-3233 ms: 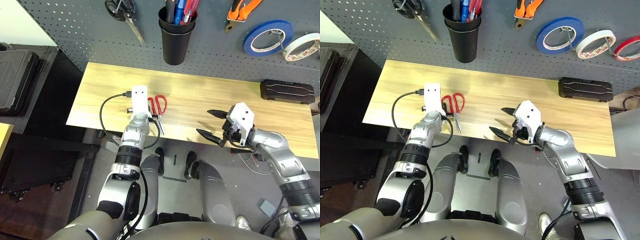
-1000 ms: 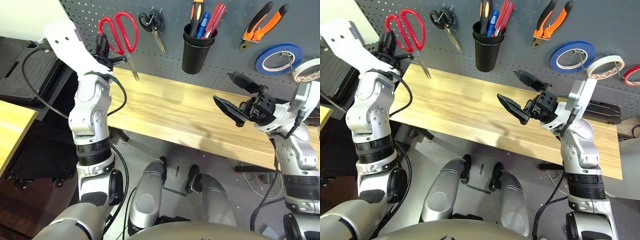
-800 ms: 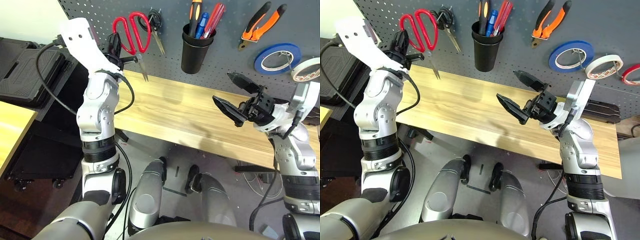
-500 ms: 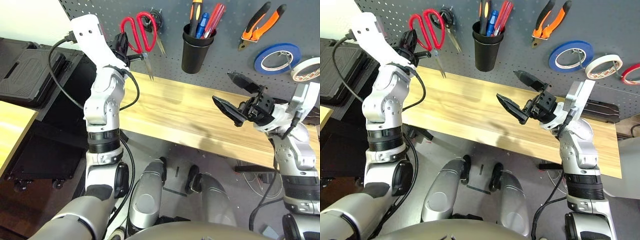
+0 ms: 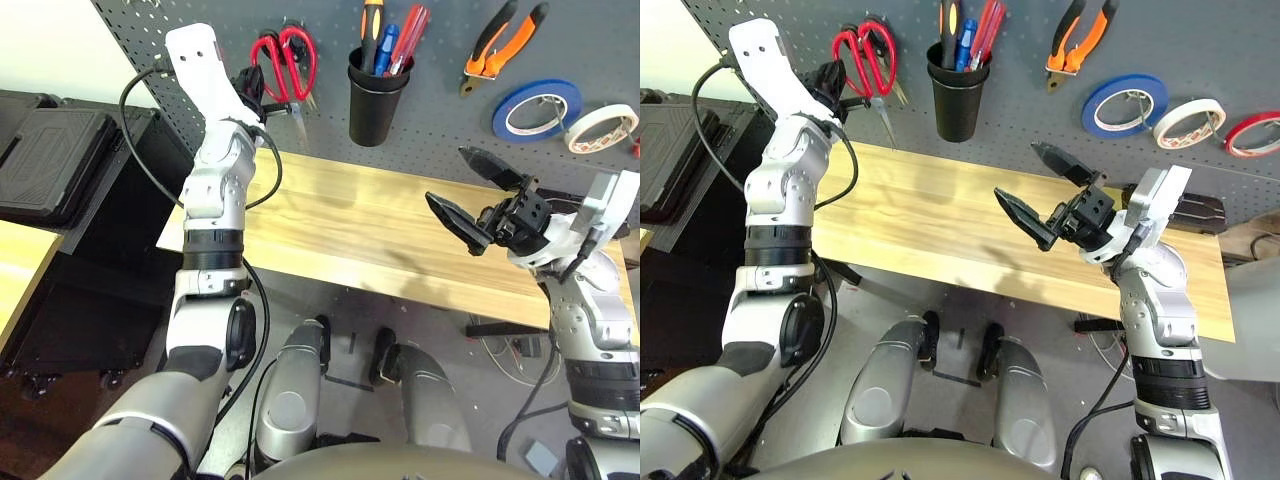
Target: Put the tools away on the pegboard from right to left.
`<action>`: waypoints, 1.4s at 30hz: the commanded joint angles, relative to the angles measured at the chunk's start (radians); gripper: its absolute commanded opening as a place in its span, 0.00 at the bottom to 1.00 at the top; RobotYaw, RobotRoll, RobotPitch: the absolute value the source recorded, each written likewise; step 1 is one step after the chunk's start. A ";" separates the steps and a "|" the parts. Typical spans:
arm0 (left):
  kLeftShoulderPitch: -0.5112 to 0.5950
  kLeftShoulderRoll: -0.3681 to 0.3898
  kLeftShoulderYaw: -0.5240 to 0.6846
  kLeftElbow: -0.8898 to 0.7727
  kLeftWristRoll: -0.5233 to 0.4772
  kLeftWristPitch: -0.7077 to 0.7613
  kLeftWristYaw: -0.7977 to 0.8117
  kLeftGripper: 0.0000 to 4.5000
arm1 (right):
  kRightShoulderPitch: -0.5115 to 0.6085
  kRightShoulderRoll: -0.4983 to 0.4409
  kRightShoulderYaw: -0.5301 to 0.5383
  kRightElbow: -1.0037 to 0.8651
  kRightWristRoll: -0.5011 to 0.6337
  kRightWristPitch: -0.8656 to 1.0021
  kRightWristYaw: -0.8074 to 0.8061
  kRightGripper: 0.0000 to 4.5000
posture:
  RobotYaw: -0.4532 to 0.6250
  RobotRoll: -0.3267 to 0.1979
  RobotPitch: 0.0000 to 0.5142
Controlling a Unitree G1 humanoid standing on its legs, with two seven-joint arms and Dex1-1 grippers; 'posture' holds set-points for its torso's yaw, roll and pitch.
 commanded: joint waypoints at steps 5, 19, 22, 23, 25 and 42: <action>0.001 0.043 -0.015 0.106 0.041 -0.098 -0.040 0.47 | -0.010 0.030 0.020 0.018 -0.061 -0.052 -0.058 1.00 | 0.54 0.62 0.38; 0.431 0.119 -0.052 -0.300 0.012 -0.224 -0.268 1.00 | -0.061 0.123 -0.025 0.292 -0.277 -0.105 -0.429 1.00 | 0.59 0.62 0.25; 0.508 0.137 -0.048 -0.329 -0.015 -0.240 -0.338 1.00 | -0.065 0.134 -0.046 0.354 -0.306 -0.135 -0.504 1.00 | 0.58 0.62 0.22; 0.526 0.140 -0.043 -0.330 -0.018 -0.254 -0.351 1.00 | -0.068 0.137 -0.053 0.374 -0.314 -0.146 -0.527 1.00 | 0.58 0.62 0.22; 0.562 0.148 -0.039 -0.330 -0.030 -0.274 -0.388 1.00 | -0.073 0.140 -0.072 0.416 -0.329 -0.167 -0.575 1.00 | 0.57 0.62 0.21; 0.600 0.191 -0.019 -0.043 -0.033 -0.455 -0.534 1.00 | -0.107 0.095 -0.170 0.663 -0.376 -0.290 -0.783 1.00 | 0.49 0.62 0.19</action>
